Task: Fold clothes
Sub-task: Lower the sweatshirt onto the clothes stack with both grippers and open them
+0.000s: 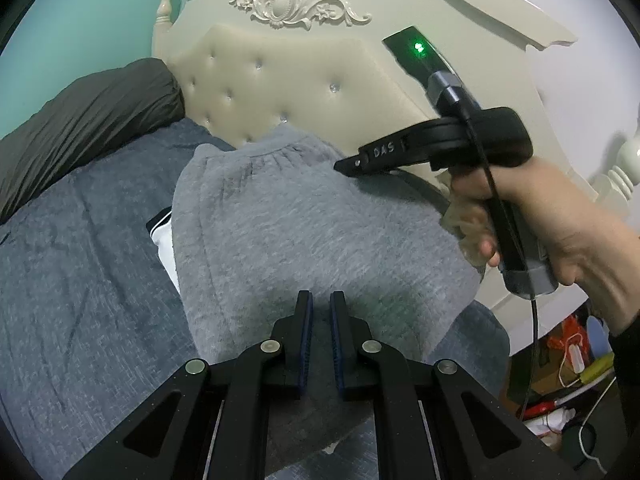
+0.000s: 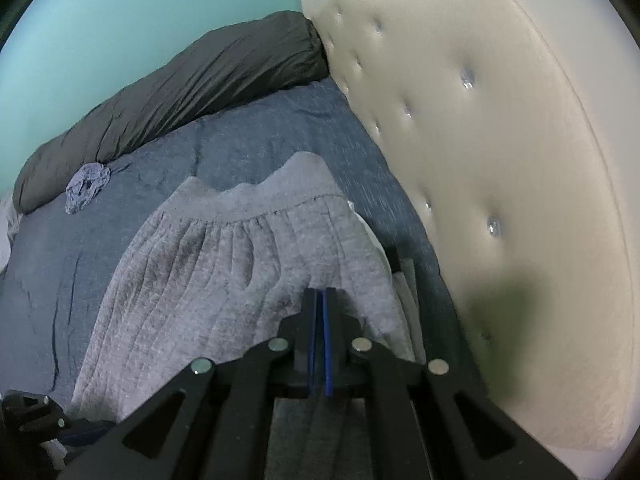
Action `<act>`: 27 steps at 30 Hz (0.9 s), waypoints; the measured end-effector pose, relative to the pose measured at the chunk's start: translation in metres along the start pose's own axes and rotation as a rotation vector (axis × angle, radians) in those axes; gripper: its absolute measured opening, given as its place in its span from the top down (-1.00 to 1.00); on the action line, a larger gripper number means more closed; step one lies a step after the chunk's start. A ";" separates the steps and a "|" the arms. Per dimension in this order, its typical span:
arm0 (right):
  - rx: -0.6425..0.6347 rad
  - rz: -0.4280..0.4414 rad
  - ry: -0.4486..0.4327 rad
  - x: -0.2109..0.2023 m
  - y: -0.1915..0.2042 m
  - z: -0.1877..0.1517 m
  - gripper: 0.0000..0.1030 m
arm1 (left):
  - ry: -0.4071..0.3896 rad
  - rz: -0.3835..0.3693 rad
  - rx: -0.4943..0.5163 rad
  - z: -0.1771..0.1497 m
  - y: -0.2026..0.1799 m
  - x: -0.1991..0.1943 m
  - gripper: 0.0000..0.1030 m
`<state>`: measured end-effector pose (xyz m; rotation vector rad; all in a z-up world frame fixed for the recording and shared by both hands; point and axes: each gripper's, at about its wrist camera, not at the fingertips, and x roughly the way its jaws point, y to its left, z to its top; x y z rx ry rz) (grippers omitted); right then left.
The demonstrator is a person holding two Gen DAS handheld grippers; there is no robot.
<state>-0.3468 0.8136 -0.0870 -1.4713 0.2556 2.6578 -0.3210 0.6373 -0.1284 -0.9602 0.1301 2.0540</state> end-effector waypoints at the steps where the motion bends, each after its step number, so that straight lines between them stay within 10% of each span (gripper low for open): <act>1: 0.005 0.015 -0.024 -0.009 -0.002 -0.001 0.98 | -0.003 0.004 0.005 0.001 -0.002 -0.001 0.84; 12: 0.013 0.046 -0.180 -0.076 -0.020 -0.076 0.98 | -0.005 0.025 0.002 -0.002 -0.004 -0.004 0.84; 27: 0.092 0.039 -0.224 -0.053 -0.030 -0.111 0.98 | -0.003 0.034 0.014 -0.008 -0.009 -0.003 0.85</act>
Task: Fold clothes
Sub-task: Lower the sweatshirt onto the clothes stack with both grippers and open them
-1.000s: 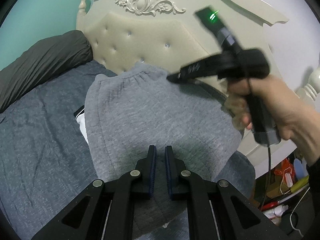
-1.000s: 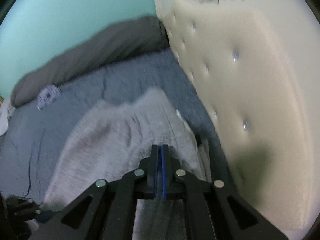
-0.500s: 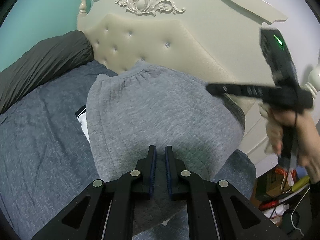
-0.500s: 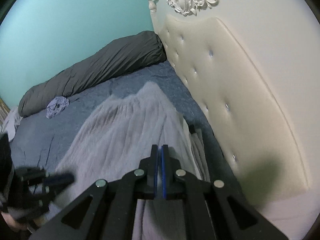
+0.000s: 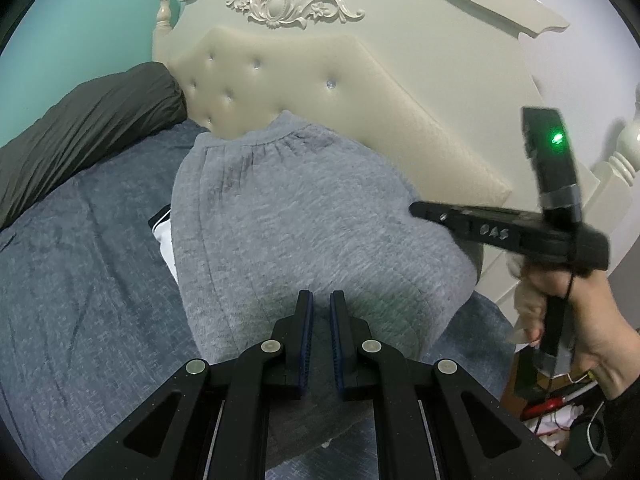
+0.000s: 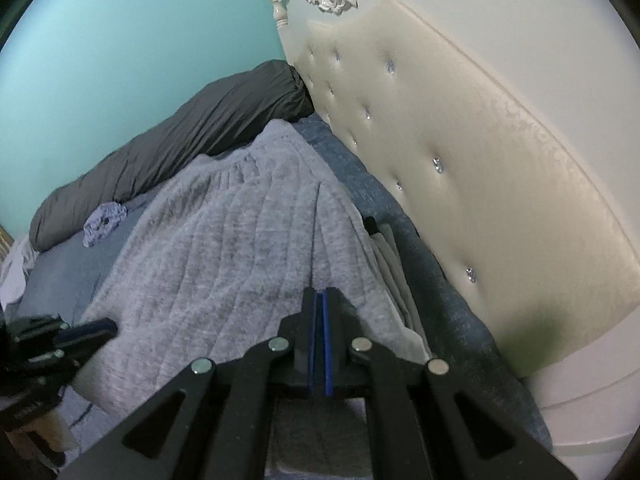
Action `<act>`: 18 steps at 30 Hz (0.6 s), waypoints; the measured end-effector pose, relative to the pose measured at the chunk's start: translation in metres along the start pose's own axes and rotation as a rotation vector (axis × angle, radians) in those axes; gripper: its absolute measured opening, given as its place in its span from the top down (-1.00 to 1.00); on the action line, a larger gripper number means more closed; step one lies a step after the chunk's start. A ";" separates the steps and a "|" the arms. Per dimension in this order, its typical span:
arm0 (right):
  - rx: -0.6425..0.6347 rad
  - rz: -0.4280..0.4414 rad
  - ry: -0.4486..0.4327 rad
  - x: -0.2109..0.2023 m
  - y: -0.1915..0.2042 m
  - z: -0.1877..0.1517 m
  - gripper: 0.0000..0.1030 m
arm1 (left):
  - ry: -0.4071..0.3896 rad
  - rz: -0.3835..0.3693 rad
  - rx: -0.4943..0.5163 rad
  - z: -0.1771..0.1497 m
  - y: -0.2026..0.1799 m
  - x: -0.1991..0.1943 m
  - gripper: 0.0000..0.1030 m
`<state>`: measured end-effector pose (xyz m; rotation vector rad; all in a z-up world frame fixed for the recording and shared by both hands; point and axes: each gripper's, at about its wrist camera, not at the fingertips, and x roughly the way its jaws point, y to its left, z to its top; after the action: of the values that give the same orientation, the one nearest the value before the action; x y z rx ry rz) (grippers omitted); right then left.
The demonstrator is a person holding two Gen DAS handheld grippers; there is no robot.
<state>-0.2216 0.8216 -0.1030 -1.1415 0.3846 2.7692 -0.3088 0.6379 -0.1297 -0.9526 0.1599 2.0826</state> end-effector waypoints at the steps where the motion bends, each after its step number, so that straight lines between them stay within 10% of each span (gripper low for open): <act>1: -0.007 -0.002 -0.017 -0.008 0.002 0.001 0.98 | 0.000 0.002 0.001 0.000 0.001 -0.001 0.85; 18: 0.048 -0.023 -0.052 -0.011 -0.001 -0.024 0.98 | 0.002 0.006 -0.010 -0.002 0.004 0.000 0.85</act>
<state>-0.1975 0.8159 -0.1119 -1.0537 0.4269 2.7479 -0.3107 0.6346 -0.1314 -0.9610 0.1537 2.0898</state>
